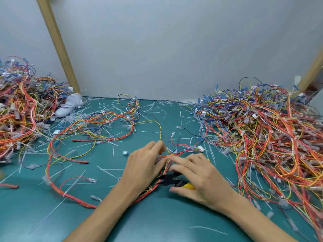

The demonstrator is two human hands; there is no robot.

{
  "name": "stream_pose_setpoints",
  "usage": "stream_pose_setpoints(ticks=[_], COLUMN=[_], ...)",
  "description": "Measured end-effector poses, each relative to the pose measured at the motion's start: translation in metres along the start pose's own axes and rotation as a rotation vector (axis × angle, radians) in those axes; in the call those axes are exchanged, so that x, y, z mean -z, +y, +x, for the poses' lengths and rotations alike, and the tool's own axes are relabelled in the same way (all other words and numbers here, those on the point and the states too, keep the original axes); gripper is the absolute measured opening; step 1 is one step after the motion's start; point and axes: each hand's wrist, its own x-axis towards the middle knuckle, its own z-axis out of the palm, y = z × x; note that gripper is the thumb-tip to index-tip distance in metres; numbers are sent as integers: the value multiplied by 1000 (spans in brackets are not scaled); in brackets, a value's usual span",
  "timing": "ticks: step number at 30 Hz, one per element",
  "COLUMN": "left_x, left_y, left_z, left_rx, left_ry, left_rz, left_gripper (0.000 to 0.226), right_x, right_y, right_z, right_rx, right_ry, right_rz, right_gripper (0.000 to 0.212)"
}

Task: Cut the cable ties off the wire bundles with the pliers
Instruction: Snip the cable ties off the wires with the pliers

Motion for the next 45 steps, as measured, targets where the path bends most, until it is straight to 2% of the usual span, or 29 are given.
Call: stream_pose_setpoints(ticks=[3,8,14,17,25,27,31,34,36,41,45], left_x=[1,4,2,1,3,3,4,7,9,3,-1], left_y=[2,-4,-5,-8,-22,-23,-17,-15,-19,-32,-34], left_z=[1,5,5,6,11,10,8,12,12,12,11], left_rx=[-55,-79,-95,-58,-96,-142,-314,-384,-364,-144,-91], left_ry=[-43,-95,-43,-63,-207,-203,-95,-66,-73,-149,-163], left_rz=[2,-85,34,-17,-136,-100,123,146,117,-145,-169], left_gripper=[13,9,13,10,4,4,9,14,13,14,14], right_x=[-4,-5,-1,0,1,1,0,1,1,2,2], right_y=[-2,-1,-2,-4,-4,-4,-4,-4,-4,-3,-4], right_z=[0,-1,0,0,0,-1,-1,0,-1,-1,-3], right_rx=[5,-46,-56,-66,-94,-97,-97,-95,-93,-104,-219], right_ry=[-122,-187,-189,-187,-215,-213,-210,-211,-205,-216,-232], right_rz=[-19,16,33,25,68,76,82,75,72,93,159], right_gripper=[43,44,44,44,44,45,46,46,45,45,46])
